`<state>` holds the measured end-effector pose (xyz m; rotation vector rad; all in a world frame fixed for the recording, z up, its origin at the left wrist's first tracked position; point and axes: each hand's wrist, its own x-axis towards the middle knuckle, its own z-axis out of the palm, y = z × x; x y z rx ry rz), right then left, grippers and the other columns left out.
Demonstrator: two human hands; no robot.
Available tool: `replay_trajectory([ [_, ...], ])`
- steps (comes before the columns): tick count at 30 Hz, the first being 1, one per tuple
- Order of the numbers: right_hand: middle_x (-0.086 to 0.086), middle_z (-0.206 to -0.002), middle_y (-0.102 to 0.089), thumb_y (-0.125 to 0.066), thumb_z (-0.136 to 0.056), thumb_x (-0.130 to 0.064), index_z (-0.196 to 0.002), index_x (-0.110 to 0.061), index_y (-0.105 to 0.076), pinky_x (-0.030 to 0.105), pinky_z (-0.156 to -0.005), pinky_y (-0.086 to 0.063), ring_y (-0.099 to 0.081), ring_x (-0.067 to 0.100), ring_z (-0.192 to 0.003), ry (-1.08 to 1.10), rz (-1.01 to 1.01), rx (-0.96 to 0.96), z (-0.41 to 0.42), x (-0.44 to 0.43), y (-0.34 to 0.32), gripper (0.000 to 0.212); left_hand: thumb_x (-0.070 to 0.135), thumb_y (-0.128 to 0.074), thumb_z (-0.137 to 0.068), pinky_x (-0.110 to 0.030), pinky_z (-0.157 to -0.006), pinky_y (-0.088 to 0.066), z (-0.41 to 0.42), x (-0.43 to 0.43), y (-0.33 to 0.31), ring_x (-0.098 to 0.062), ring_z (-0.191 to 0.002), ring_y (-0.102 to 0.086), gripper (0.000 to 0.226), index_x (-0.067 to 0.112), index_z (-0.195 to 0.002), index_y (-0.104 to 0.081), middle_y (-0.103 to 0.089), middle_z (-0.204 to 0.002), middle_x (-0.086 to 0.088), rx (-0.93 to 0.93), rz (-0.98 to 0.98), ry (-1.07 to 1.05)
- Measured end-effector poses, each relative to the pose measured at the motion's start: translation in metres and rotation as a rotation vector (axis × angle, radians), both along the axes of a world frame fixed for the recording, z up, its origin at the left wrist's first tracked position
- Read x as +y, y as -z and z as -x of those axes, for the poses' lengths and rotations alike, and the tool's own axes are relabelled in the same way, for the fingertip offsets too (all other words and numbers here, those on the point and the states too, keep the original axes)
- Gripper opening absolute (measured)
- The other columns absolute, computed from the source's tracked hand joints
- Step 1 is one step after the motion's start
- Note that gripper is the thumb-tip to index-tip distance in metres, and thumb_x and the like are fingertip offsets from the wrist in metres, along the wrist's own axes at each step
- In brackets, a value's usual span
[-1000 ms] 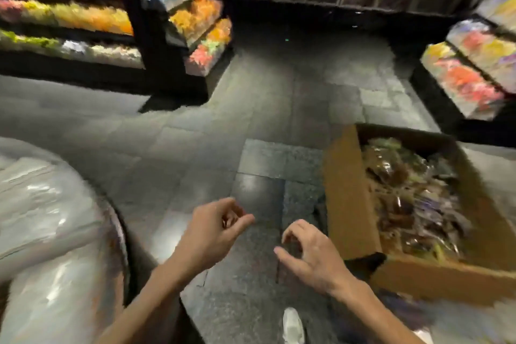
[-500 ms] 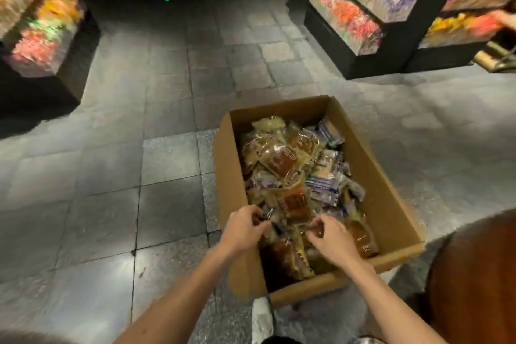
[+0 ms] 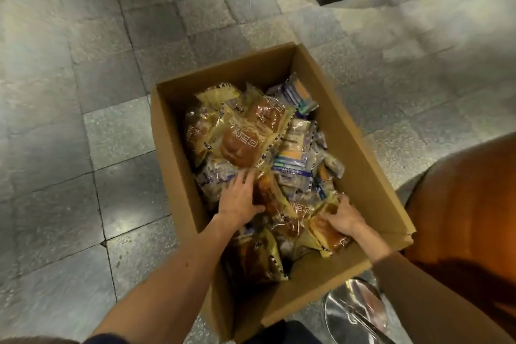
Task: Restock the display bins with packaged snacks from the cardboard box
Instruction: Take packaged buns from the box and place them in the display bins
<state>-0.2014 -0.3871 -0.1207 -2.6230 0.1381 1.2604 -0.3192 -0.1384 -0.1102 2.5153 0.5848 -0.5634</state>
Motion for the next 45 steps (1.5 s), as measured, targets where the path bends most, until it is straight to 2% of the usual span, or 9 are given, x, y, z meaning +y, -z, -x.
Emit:
replay_trajectory([
  [12,0.008,-0.146,-0.050,-0.084,-0.045,-0.077,-0.141,-0.018,-0.047,0.047,-0.115,-0.035,-0.041,0.031,-0.137,-0.196,0.114,0.222,-0.023,-0.013,-0.026,0.118,0.072,-0.074,-0.066,-0.050,-0.114,-0.025,0.005,0.001,-0.003,-0.028,-0.136,-0.041,0.102,0.019,-0.143,-0.034,-0.048,-0.143,-0.005,0.120,-0.086,0.132],
  [15,0.000,-0.148,-0.050,-0.092,-0.026,-0.073,-0.146,-0.028,-0.038,0.045,-0.113,-0.040,-0.049,0.022,-0.132,-0.259,0.001,0.320,-0.025,-0.023,-0.013,0.139,0.060,-0.083,-0.066,-0.045,-0.105,-0.043,0.015,-0.002,-0.007,-0.029,-0.121,-0.057,0.097,0.020,-0.138,-0.033,-0.059,-0.131,-0.007,0.110,0.107,-0.033],
  [20,0.007,-0.165,-0.018,-0.094,-0.052,-0.055,-0.160,-0.014,-0.010,0.045,-0.122,-0.025,-0.025,0.027,-0.150,-0.312,-0.084,0.291,-0.007,-0.008,-0.053,0.142,0.057,-0.086,-0.064,-0.045,-0.103,-0.047,0.031,-0.001,-0.031,-0.029,-0.118,-0.059,0.098,0.022,-0.139,-0.033,-0.061,-0.126,-0.005,0.044,0.246,-0.240],
  [25,0.006,-0.127,-0.069,-0.088,-0.037,-0.076,-0.145,-0.013,-0.044,0.043,-0.108,-0.045,-0.068,0.017,-0.110,-0.377,-0.215,0.231,-0.012,0.010,-0.103,0.133,0.065,-0.086,-0.057,-0.043,-0.108,-0.044,0.051,0.011,-0.078,-0.017,-0.118,-0.057,0.104,0.027,-0.141,-0.037,-0.062,-0.125,0.006,-0.127,0.390,-0.350],
  [32,0.008,-0.160,-0.032,-0.086,-0.034,-0.078,-0.155,-0.020,-0.027,0.048,-0.117,-0.032,-0.040,0.026,-0.139,-0.564,-0.369,0.056,0.035,0.085,-0.238,0.146,0.059,-0.089,-0.058,-0.040,-0.097,-0.054,0.136,0.046,-0.195,-0.003,-0.099,-0.070,0.066,0.029,-0.112,-0.067,-0.075,-0.103,0.015,-0.507,0.582,-0.496],
  [34,0.007,-0.161,-0.029,-0.088,-0.058,-0.058,-0.153,-0.021,-0.031,0.047,-0.116,-0.033,-0.040,0.025,-0.139,-0.616,-0.460,0.064,0.070,0.112,-0.271,0.116,0.054,-0.090,-0.060,-0.039,-0.096,-0.055,0.186,0.057,-0.227,-0.006,-0.098,-0.071,0.066,0.024,-0.114,-0.068,-0.076,-0.103,0.012,-0.601,0.571,-0.586],
  [37,0.003,-0.124,-0.068,-0.078,-0.079,-0.021,-0.117,-0.026,-0.059,0.025,-0.078,-0.053,-0.070,0.013,-0.096,-0.707,-0.617,0.152,0.129,0.152,-0.303,0.042,0.035,-0.089,-0.071,-0.036,-0.092,-0.057,0.280,0.063,-0.266,-0.011,-0.098,-0.073,0.039,0.027,-0.106,-0.074,-0.077,-0.102,0.008,-0.741,0.573,-0.741],
  [39,-0.001,-0.098,-0.077,-0.077,-0.082,-0.013,-0.110,-0.019,-0.064,0.022,-0.069,-0.056,-0.074,0.012,-0.083,-0.788,-0.693,0.188,0.175,0.181,-0.313,0.032,0.029,-0.085,-0.072,-0.034,-0.088,-0.058,0.352,0.061,-0.283,-0.016,-0.099,-0.073,0.038,0.025,-0.108,-0.073,-0.077,-0.102,0.003,-0.826,0.606,-0.882],
  [45,0.011,-0.105,-0.076,-0.090,-0.071,-0.031,-0.115,-0.014,-0.066,0.041,-0.084,-0.058,-0.074,0.031,-0.097,-0.961,-0.850,0.362,0.345,0.253,-0.312,0.053,0.033,-0.089,-0.065,-0.059,-0.095,-0.052,0.568,0.023,-0.301,-0.037,-0.107,-0.069,0.062,0.014,-0.121,-0.069,-0.071,-0.116,-0.018,-1.169,0.579,-1.376],
])
